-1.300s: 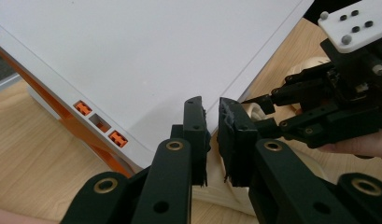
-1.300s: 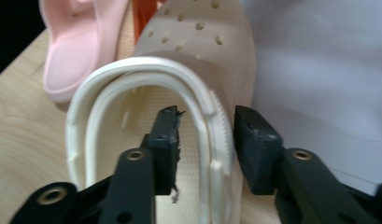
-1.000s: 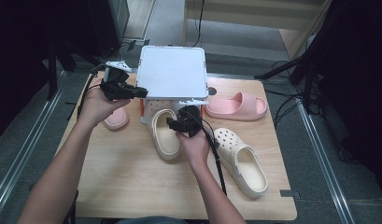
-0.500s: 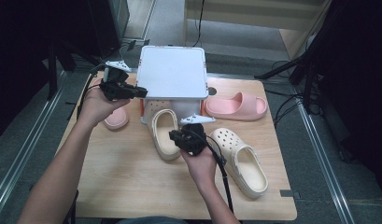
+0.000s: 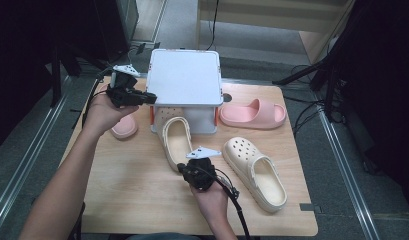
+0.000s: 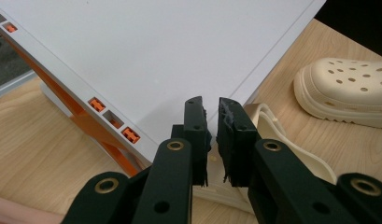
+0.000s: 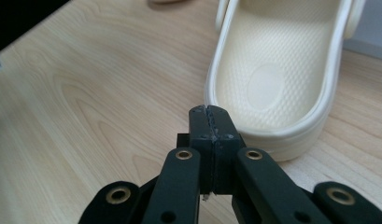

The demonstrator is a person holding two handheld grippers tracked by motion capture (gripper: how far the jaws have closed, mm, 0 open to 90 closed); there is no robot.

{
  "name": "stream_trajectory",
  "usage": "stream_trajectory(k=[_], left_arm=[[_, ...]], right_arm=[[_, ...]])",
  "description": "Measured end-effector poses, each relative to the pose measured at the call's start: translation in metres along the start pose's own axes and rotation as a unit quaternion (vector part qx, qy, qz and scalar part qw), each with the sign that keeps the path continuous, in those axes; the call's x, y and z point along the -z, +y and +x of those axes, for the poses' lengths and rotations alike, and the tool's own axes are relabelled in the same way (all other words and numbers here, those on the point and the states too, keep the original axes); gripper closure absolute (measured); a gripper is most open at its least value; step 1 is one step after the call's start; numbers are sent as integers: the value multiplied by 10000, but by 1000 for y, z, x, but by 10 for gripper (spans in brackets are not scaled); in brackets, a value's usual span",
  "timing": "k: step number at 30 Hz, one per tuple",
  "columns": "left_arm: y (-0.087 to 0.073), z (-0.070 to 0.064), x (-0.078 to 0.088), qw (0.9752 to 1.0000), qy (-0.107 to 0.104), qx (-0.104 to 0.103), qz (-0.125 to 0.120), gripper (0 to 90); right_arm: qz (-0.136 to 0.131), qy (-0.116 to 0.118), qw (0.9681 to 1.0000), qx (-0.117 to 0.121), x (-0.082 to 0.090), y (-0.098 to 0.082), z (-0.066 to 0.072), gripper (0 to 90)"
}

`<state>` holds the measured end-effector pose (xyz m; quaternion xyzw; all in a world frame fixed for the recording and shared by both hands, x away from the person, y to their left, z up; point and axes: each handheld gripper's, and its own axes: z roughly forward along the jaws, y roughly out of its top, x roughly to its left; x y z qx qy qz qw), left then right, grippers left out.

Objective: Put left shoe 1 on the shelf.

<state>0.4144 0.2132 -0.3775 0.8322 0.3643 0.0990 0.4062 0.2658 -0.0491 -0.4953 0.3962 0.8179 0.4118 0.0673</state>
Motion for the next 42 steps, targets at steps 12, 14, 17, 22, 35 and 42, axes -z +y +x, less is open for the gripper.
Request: stream_trajectory(k=[12, 14, 17, 22, 35, 42], left_arm=[[-1, 4, -1, 9999, -52, 96, 1, 807], [-1, 4, -1, 9999, -69, 75, -9, 812], [-1, 4, -1, 9999, -71, 101, -19, 817], [-1, 4, -2, 9999, -71, 79, -28, 822], [0, 3, -2, 10000, -33, 39, -28, 829], [0, 2, -2, 10000, -5, 40, -16, 833]], right_arm=[[89, -11, 10000, -22, -11, -2, -8, 900], [87, 24, 9999, -47, -15, -1, -8, 900], [71, 1, 10000, 7, -17, -1, -5, 900], [135, 23, 9999, 33, -14, -1, -3, 900], [275, -61, 9995, 158, -13, -8, -12, 900], [240, -106, 9992, 304, -18, 5, -8, 900]])
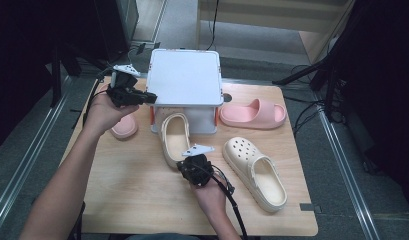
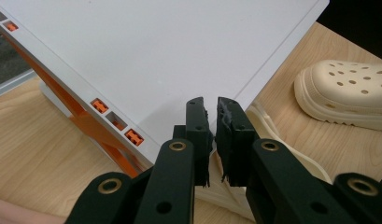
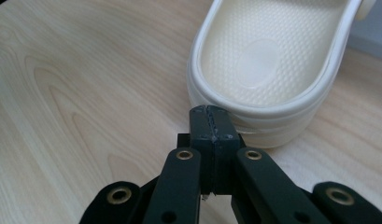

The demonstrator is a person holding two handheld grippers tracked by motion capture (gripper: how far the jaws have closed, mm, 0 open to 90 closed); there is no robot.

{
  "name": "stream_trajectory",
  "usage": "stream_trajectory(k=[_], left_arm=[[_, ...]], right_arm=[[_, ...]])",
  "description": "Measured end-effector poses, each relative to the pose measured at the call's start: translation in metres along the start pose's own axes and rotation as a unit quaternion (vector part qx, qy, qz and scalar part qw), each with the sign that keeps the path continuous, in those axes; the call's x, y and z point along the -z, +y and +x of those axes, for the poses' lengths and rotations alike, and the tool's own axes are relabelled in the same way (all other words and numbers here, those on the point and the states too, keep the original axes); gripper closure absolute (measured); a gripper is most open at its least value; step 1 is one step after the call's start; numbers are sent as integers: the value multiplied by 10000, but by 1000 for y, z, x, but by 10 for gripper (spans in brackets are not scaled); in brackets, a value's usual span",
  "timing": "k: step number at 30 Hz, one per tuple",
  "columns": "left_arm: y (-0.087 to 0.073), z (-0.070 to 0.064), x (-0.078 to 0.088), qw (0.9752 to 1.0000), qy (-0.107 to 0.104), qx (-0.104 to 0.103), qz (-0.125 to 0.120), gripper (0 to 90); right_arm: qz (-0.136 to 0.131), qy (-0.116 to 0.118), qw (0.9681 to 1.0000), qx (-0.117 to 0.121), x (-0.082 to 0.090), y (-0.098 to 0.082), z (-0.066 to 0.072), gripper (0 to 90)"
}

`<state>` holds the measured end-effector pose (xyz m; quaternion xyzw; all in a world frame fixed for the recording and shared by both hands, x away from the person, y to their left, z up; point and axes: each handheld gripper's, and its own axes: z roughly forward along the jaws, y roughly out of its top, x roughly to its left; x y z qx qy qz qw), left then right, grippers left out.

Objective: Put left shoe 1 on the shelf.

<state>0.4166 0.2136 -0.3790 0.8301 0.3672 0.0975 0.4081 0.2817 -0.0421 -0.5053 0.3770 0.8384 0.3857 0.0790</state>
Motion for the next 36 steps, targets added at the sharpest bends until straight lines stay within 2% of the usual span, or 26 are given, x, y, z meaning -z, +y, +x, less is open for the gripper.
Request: stream_trajectory(k=[10, 12, 18, 21, 35, 36], left_arm=[[1, -2, 0, 10000, 74, -32, 16, 878], [1, -3, 0, 9999, 100, -47, 7, 892], [1, -3, 0, 9999, 93, -45, 3, 895], [1, -2, 0, 10000, 64, -39, 12, 895], [1, -2, 0, 10000, 56, -36, 1, 895], [1, -2, 0, 10000, 49, -35, 2, 895]], right_arm=[[-50, 100, 9999, -65, -14, 26, -12, 900], [4, 40, 10000, 24, -19, 32, -13, 900], [80, 2, 9999, 74, -30, 42, -14, 900], [39, -79, 9998, 182, -37, 50, -14, 900], [-37, -264, 9993, 264, -65, 74, -14, 900], [-109, -178, 9994, 289, -66, 75, -15, 900]])
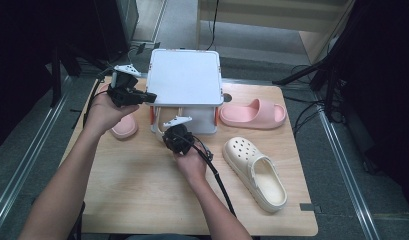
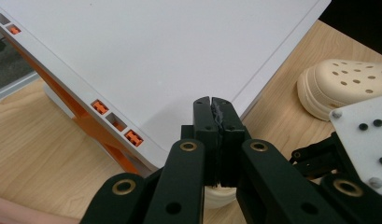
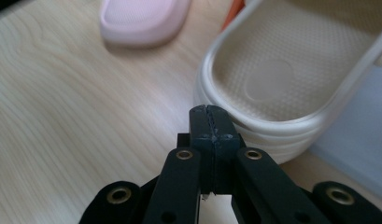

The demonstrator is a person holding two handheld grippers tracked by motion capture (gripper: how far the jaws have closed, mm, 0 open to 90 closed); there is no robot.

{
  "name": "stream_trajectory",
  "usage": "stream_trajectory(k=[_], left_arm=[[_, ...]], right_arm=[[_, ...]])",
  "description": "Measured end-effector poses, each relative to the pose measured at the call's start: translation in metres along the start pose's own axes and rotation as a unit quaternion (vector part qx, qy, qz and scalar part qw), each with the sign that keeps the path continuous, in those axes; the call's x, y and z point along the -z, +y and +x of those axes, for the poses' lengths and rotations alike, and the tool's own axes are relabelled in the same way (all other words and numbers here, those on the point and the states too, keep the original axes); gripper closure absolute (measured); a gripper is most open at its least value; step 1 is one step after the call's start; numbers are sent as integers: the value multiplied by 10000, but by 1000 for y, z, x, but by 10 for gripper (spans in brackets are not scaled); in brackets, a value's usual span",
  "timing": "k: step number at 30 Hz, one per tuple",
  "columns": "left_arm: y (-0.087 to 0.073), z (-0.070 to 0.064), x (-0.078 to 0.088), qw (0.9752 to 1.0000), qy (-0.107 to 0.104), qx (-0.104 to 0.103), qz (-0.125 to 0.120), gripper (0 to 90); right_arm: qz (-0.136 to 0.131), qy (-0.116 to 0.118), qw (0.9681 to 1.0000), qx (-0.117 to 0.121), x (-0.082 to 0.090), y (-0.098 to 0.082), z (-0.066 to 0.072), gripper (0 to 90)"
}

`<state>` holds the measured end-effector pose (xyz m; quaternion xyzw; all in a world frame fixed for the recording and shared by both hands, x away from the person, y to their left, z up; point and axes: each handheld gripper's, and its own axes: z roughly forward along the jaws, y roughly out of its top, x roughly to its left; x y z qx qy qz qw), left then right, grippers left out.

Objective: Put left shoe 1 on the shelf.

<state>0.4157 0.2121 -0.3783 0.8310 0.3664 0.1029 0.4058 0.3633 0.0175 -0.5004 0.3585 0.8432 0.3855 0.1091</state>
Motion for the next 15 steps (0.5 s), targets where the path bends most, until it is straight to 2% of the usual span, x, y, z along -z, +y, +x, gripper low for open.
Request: stream_trajectory(k=[2, 4, 12, 15], left_arm=[[0, 0, 0, 10000, -1, -1, 0, 894], [0, 0, 0, 10000, 1, -1, 10, 895], [0, 1, 0, 10000, -28, -1, -4, 894], [0, 1, 0, 10000, -49, 7, -14, 893]], right_arm=[[-51, -87, 9999, 21, -4, 2, 0, 900], [-124, -68, 9999, 55, -7, 3, -1, 900], [-181, -124, 9997, -90, -21, 14, -11, 900], [-162, -46, 9995, -256, -23, 16, -15, 900]])
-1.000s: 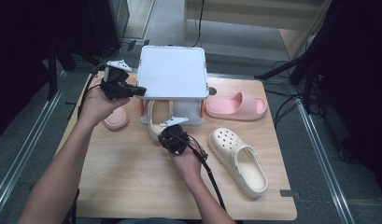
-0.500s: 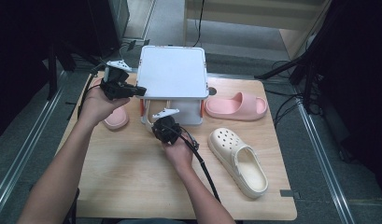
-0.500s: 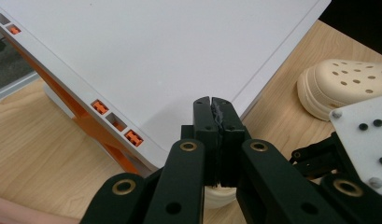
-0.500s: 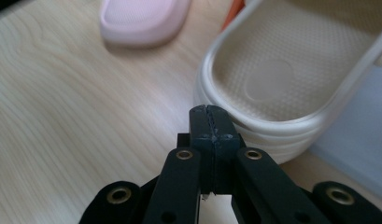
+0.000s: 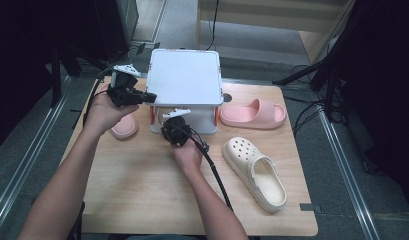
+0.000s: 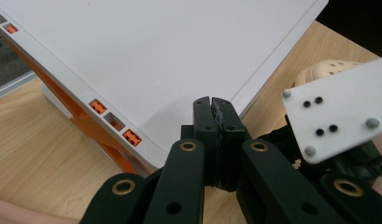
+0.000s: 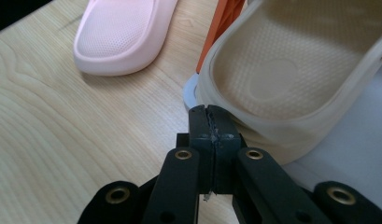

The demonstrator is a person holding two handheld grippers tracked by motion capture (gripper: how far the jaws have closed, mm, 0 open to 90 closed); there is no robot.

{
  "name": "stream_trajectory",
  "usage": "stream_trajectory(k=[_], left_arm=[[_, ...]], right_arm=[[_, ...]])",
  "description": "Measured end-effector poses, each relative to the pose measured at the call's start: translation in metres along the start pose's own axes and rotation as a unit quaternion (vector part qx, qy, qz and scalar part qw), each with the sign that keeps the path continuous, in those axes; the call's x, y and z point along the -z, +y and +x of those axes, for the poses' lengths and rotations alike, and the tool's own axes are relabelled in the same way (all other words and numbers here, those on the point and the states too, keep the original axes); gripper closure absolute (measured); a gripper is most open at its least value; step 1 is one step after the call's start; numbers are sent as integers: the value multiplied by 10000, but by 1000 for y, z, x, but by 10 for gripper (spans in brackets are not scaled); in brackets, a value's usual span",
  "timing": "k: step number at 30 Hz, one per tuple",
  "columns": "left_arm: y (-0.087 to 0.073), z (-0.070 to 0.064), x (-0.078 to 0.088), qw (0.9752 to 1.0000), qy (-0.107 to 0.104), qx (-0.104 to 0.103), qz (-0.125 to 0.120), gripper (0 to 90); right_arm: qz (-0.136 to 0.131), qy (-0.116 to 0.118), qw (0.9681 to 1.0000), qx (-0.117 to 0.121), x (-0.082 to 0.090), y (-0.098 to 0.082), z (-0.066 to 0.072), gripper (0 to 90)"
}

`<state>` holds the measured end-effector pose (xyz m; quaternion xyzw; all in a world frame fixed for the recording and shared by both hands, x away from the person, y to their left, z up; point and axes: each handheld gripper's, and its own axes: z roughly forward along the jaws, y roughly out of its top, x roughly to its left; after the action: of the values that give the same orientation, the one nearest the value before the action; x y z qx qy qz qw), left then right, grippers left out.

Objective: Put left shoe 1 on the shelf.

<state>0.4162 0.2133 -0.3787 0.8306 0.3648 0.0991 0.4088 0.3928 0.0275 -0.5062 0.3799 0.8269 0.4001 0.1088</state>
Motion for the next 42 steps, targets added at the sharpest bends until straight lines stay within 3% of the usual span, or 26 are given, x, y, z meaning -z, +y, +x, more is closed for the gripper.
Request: stream_trajectory(k=[2, 4, 7, 9, 13, 17, 24, 25, 27, 32, 35, 42], left_arm=[[0, 1, 0, 10000, -34, 18, -4, 893], [0, 1, 0, 10000, -44, 40, -6, 893], [0, 3, 1, 9997, -159, 165, 1, 870], [1, 5, 3, 9989, -250, 393, 70, 816], [3, 3, 8, 9984, -314, 459, 35, 766], [3, -1, 10, 9987, -304, 417, 40, 694], [6, -15, 20, 9992, -319, 235, -56, 509], [6, -15, 20, 9992, -319, 235, -56, 495], [6, -20, 22, 9992, -343, 208, 4, 468], [3, -29, 25, 9982, -572, 188, -65, 457], [0, -31, 26, 9985, -517, 153, -50, 455], [-15, -38, 32, 9988, -390, 204, -218, 452]], right_arm=[[70, 83, 9998, -192, 2, 0, -1, 900], [91, 144, 9996, -223, 5, 0, 0, 900], [-23, 265, 9995, -168, 21, -4, 3, 900], [-46, 331, 9993, -182, 29, -7, 4, 887], [-112, 440, 9989, -138, 51, -13, 4, 853], [-52, 488, 9988, -37, 69, -17, 4, 814], [-29, 608, 9981, 133, 116, -36, 1, 719], [-29, 608, 9981, 133, 116, -36, 1, 719], [-111, 619, 9980, 59, 141, -46, -7, 702], [-213, 610, 9979, -66, 167, -58, -16, 676], [-259, 620, 9977, -102, 177, -64, -19, 668], [-573, 305, 9979, -17, 214, -82, -36, 648]])
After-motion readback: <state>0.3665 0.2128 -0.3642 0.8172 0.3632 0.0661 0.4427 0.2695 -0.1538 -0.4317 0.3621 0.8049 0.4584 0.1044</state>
